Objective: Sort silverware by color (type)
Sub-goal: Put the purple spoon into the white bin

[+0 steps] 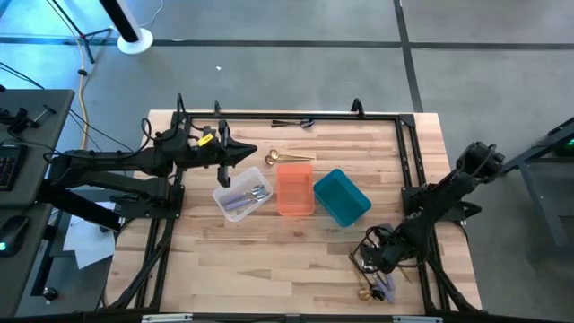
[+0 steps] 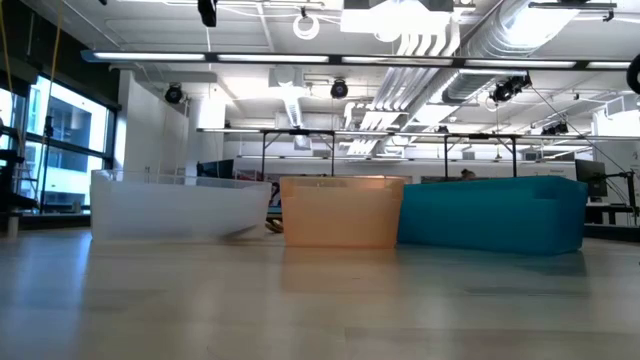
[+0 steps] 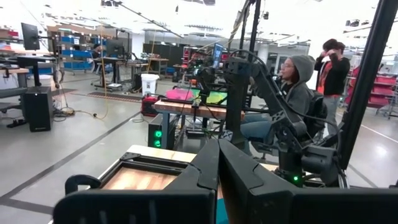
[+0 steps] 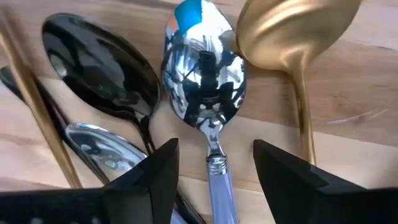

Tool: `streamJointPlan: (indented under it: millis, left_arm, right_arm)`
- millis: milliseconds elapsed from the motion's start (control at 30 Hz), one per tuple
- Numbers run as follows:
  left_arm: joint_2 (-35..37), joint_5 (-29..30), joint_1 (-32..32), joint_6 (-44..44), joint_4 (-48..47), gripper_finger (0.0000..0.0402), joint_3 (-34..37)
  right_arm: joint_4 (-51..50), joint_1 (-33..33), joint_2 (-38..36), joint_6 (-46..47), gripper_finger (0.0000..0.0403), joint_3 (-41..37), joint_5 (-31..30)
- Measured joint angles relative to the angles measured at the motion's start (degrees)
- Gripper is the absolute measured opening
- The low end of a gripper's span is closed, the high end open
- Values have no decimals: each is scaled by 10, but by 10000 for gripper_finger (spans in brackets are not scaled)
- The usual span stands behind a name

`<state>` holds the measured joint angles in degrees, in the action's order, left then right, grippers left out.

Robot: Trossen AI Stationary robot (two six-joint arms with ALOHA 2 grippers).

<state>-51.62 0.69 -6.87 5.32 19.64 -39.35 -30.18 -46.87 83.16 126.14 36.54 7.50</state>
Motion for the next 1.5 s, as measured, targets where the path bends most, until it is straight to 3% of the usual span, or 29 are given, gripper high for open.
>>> streamJointPlan:
  millis: [600, 1167, 1500]
  left_arm:
    - [0, 0, 0, 0, 0, 0, 0]
    - [0, 0, 0, 0, -1, 0, 0]
    - [0, 0, 0, 0, -1, 0, 0]
  right_arm:
    - [-24, 33, 10, 20, 190, 1, 5]
    - [-59, 34, 10, 9, 11, 0, -15]
    - [-67, 34, 11, 9, 4, 9, -10]
